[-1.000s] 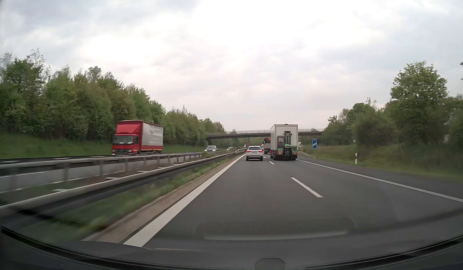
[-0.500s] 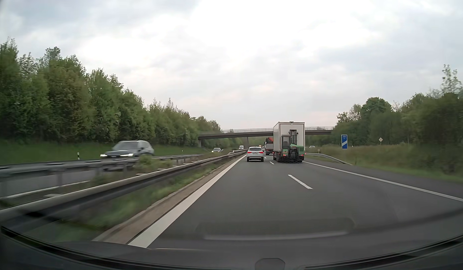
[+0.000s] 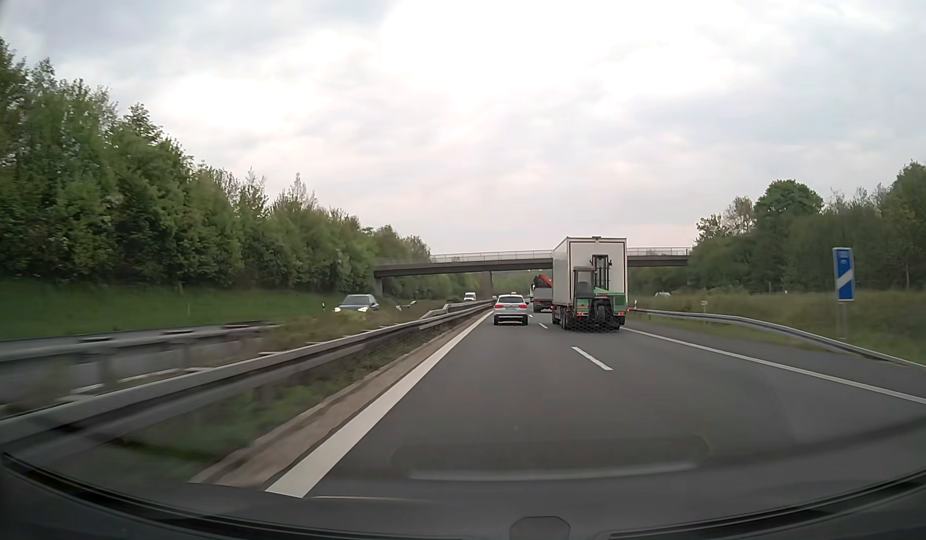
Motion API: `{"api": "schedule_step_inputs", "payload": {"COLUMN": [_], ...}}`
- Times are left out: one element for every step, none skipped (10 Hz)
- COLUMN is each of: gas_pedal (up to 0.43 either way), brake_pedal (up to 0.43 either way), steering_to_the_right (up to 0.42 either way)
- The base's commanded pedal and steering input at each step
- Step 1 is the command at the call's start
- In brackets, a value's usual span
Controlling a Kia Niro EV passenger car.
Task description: Follow the waypoints while adhering to traffic rules and regulations
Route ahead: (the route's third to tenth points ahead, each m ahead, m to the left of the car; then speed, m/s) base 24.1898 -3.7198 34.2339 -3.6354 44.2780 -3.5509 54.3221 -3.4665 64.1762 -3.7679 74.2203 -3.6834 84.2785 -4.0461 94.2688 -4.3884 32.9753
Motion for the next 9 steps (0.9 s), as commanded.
{"api": "schedule_step_inputs", "payload": {"gas_pedal": [0.260, 0.260, 0.268, 0.280, 0.280, 0.280, 0.280, 0.280, 0.280], "brake_pedal": [0.000, 0.000, 0.000, 0.000, 0.000, 0.000, 0.000, 0.000, 0.000], "steering_to_the_right": [0.003, 0.003, 0.003, 0.003, 0.003, 0.003, 0.003, 0.003, 0.003]}}
